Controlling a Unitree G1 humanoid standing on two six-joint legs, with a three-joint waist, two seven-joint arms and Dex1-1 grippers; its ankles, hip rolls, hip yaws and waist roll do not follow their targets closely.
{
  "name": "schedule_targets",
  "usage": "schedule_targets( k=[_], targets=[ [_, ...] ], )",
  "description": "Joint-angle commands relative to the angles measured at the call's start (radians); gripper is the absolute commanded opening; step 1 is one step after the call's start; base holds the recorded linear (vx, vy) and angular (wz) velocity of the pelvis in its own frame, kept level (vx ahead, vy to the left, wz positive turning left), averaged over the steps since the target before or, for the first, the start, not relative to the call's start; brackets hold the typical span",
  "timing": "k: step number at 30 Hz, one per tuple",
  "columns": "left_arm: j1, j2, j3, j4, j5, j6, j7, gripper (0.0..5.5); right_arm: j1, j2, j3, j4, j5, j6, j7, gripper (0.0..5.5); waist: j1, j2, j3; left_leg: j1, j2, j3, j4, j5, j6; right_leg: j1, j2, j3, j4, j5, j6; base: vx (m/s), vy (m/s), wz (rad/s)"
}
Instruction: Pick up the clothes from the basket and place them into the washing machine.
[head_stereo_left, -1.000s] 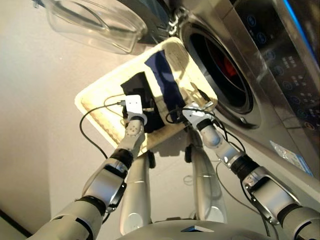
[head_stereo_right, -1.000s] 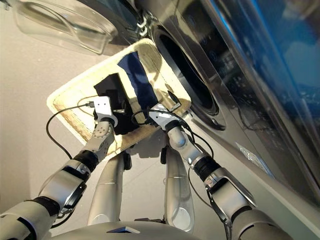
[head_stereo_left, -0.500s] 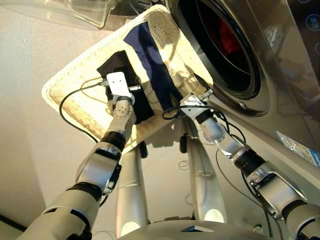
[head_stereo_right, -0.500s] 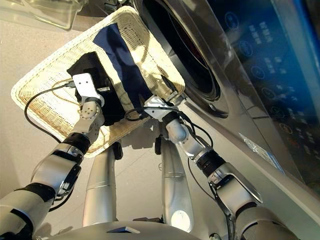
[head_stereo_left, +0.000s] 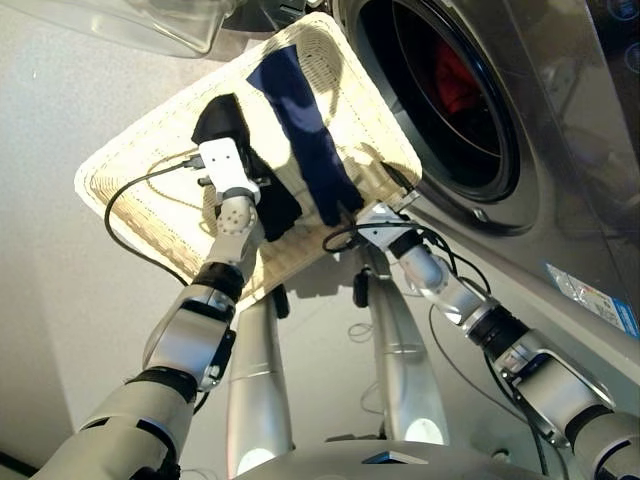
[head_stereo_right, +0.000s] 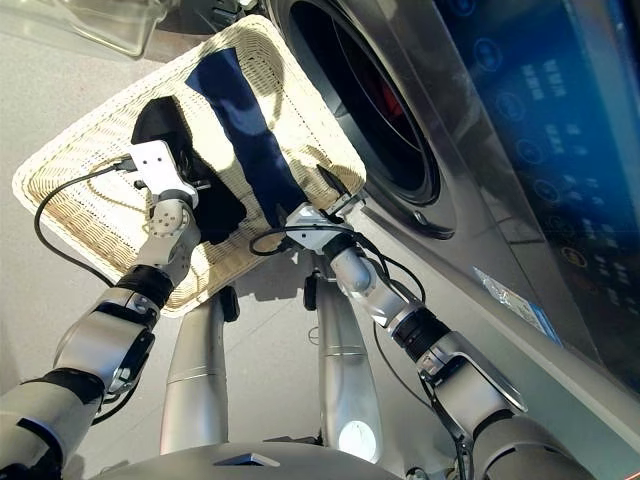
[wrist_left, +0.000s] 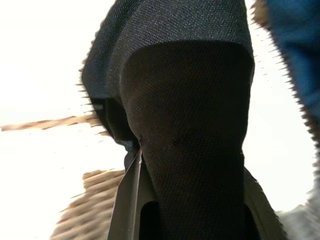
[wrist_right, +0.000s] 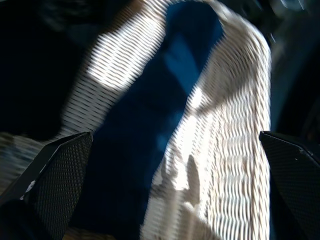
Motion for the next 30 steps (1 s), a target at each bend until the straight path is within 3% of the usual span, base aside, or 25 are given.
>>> schedule_targets(
  k=[1, 11, 12, 30],
  targets=[
    [0.069, -0.037, 0.005, -0.120, -0.052, -0.066, -0.034, 0.00, -0.019, 0.008, 0.032, -0.002, -0.057, -0.038, 0.020, 5.50, 0.046, 0.057, 0.001, 0.171, -0.078, -0.060, -0.244, 0.087, 0.018, 0.173, 0.029, -0.072, 0.010, -0.111, 0.066, 0.000, -0.061, 0.054],
    [0.198, -0.115, -0.060, -0.323, -0.110, -0.089, -0.076, 0.00, 0.006, 0.073, 0.062, 0.078, -0.095, -0.015, 0.040, 5.50, 0.095, 0.085, 0.005, 0.379, -0.091, -0.088, -0.384, 0.159, 0.008, 0.372, 0.025, -0.112, -0.070, -0.105, 0.070, 0.000, -0.057, 0.154],
    [0.210, -0.120, -0.070, -0.341, -0.120, -0.086, -0.082, 0.00, 0.006, 0.081, 0.062, 0.075, -0.092, -0.015, 0.040, 5.50, 0.096, 0.086, 0.010, 0.377, -0.095, -0.080, -0.383, 0.187, 0.014, 0.371, 0.017, -0.122, -0.073, -0.083, 0.060, -0.096, -0.037, 0.063],
    [0.269, -0.170, -0.165, -0.520, -0.224, -0.109, -0.110, 0.00, -0.069, 0.197, 0.116, 0.106, -0.014, -0.017, 0.036, 5.50, 0.144, 0.137, -0.018, 0.422, -0.102, -0.104, -0.402, 0.203, 0.020, 0.416, 0.021, -0.125, -0.080, -0.095, 0.050, -0.005, -0.002, 0.005]
  ],
)
